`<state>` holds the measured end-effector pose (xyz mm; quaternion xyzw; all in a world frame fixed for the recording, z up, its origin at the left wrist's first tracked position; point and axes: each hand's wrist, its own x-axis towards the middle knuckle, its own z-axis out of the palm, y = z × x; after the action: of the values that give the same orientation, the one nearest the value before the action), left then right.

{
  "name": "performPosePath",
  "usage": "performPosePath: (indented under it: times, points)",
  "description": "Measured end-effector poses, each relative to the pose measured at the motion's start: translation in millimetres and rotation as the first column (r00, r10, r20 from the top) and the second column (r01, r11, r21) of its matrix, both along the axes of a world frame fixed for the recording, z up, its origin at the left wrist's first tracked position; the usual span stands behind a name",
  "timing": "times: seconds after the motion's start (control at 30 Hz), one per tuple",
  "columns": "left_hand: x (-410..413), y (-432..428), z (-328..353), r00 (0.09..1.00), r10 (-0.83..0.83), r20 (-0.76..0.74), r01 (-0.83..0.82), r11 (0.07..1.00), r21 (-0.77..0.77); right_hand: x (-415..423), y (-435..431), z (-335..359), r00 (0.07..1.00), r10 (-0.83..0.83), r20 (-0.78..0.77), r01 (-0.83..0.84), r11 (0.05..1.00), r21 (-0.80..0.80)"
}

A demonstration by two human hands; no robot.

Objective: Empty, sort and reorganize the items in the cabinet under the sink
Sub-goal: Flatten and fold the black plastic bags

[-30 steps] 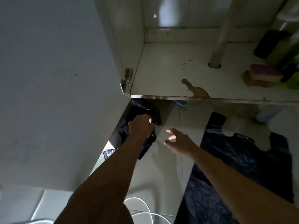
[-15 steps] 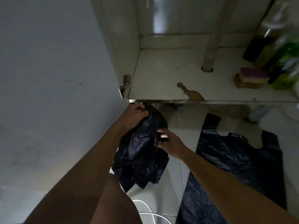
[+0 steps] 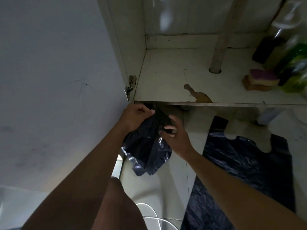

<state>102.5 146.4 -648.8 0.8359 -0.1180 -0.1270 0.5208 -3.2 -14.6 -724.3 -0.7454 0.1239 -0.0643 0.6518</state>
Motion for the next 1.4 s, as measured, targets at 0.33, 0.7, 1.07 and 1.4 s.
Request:
performPosePath:
  times: [0.33, 0.7, 1.07, 1.4]
  points:
    - [2, -10, 6, 0.991, 0.044, 0.124, -0.056, 0.994, 0.095, 0, 9, 7, 0.989, 0.077, -0.128, -0.079, 0.997, -0.018]
    - [11, -6, 14, 0.978, 0.189, 0.091, -0.190, 0.982, 0.002, 10, -6, 21, 0.953, 0.144, -0.266, -0.047, 0.940, 0.338]
    - [10, -11, 20, 0.998, 0.041, 0.049, -0.056, 0.935, 0.350, 15, -20, 45, 0.950, 0.201, -0.239, -0.003, 0.771, 0.637]
    - [-8, 10, 15, 0.955, -0.217, -0.202, 0.269, 0.922, 0.280, 18, -23, 59, 0.936, 0.123, -0.329, 0.047, 0.885, 0.463]
